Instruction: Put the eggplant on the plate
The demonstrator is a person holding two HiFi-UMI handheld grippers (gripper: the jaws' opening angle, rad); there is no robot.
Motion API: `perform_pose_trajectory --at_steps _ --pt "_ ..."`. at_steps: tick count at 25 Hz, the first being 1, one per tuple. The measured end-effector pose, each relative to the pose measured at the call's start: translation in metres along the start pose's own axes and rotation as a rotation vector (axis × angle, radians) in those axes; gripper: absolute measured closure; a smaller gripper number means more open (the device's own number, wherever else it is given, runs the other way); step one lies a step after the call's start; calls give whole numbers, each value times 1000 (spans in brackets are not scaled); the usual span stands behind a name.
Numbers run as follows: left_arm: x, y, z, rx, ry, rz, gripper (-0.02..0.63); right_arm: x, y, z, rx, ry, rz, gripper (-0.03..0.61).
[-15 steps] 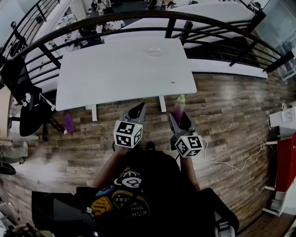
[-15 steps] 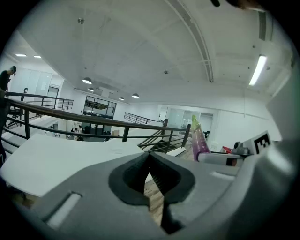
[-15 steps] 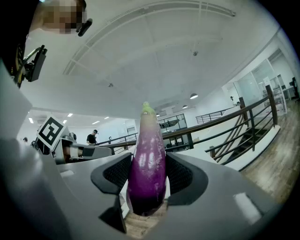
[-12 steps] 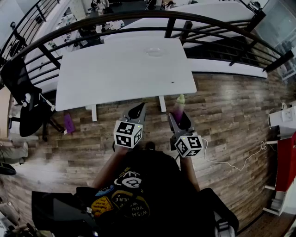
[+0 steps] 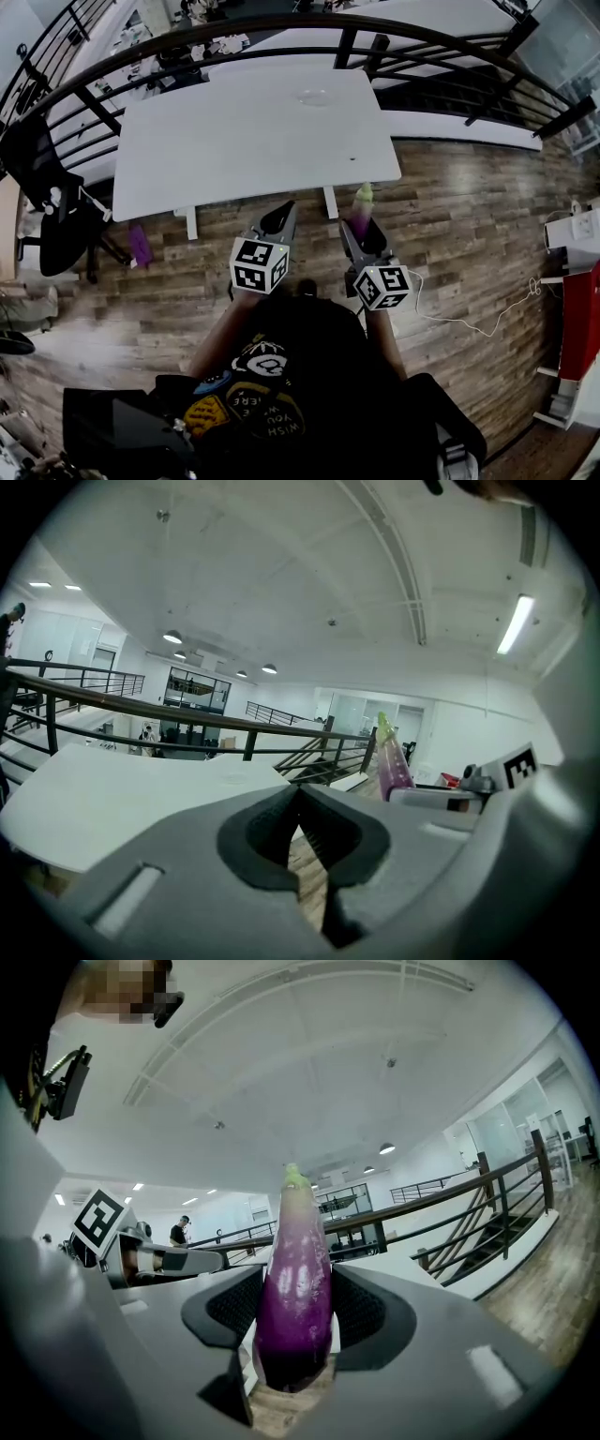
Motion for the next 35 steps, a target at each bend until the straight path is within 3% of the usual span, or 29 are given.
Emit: perform_pose_trajectory --at_steps 12,21,30,35 --pt "-11 19 -7 -38 -1 -2 615 19 12 -1 -15 12 14 345" --pt "-15 37 -29 -67 49 -7 615 35 24 -22 13 54 20 345" --pt "31 47 -24 -69 73 42 615 69 -24 -26 41 78 52 345" --pt "89 50 -8 -150 72 19 615 98 -61 -17 41 106 98 345"
Point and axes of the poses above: the fingertips, and each gripper's own axes: x forward along the fingers, y to its left, z out of its top, the point moved 5 cm from there along -x, backward along the fingers, and after that the axes turned 12 degrees about z, right-handed, at the moved point
